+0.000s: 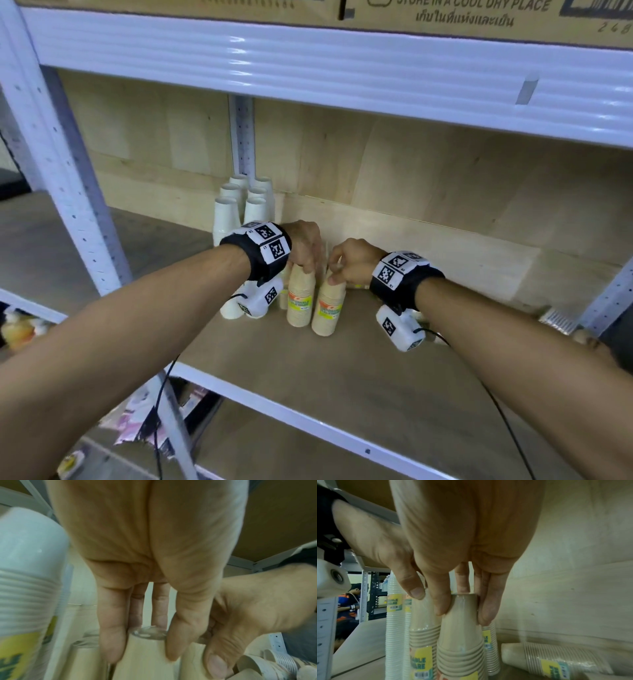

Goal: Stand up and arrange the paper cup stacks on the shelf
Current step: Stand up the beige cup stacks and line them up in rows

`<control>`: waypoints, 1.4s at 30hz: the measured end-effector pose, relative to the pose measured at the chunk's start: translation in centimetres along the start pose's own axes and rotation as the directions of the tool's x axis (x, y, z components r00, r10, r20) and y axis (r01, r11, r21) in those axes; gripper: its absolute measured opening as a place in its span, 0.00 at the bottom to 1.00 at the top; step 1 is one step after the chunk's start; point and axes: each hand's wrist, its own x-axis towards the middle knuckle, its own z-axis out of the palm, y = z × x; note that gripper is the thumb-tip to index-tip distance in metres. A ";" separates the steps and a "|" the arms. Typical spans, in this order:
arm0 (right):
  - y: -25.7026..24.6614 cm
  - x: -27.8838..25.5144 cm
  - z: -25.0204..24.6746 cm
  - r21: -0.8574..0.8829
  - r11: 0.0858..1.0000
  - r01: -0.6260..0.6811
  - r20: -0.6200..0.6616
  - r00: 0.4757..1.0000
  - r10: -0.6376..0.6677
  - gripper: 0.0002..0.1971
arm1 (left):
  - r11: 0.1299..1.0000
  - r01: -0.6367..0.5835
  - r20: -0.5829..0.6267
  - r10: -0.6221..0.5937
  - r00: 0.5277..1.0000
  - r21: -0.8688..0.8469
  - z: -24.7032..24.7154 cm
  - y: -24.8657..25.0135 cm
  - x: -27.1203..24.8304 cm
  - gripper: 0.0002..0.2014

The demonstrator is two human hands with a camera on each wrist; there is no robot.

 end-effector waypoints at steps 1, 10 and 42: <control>-0.3 0.3 0.2 0.002 1.000 0.004 0.001 1.000 -0.004 0.13 | 1.000 0.008 -0.002 -0.008 1.000 -0.001 0.0 -0.4 -0.1 0.15; -1.5 1.9 1.5 0.023 0.998 0.055 -0.022 0.998 -0.054 0.14 | 1.000 0.029 -0.039 -0.029 0.999 0.009 0.6 -2.3 -0.3 0.15; 5.7 -4.3 -4.2 -0.008 0.983 -0.186 -0.135 0.974 0.183 0.22 | 0.982 -0.177 -0.190 0.161 0.968 -0.071 -1.2 3.6 3.9 0.18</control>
